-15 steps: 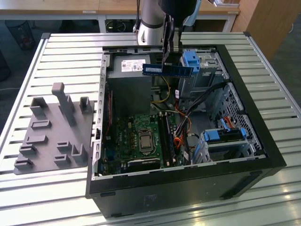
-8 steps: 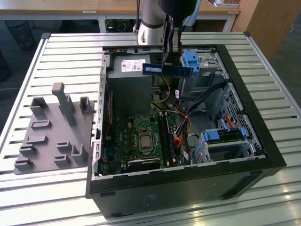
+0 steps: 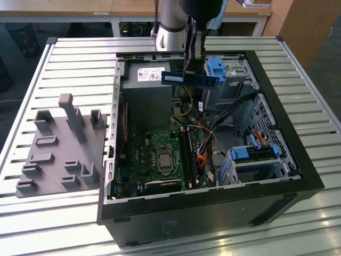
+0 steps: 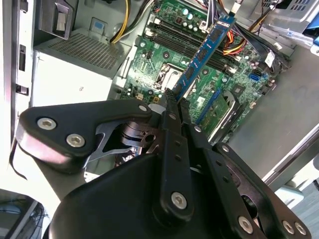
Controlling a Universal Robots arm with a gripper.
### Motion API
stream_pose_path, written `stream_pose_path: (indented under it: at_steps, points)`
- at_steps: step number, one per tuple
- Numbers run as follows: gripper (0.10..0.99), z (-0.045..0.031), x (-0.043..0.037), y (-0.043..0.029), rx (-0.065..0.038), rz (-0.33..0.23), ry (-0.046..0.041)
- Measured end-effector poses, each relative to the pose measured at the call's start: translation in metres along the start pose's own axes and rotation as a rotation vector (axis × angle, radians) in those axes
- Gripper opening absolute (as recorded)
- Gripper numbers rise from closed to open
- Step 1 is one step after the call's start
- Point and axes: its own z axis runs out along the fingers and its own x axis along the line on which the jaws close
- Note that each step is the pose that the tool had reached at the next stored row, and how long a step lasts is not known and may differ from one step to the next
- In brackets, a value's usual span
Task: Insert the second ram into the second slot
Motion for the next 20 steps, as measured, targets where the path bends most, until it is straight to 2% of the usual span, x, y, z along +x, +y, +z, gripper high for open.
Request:
stream_pose_path:
  at_steps: [12,20]
  points:
    - [0.137,0.0001,0.0001,0.0004,0.001,0.05,-0.0019]
    - [0.137,0.0002,0.0001,0.0005,0.002,0.105,-0.004]
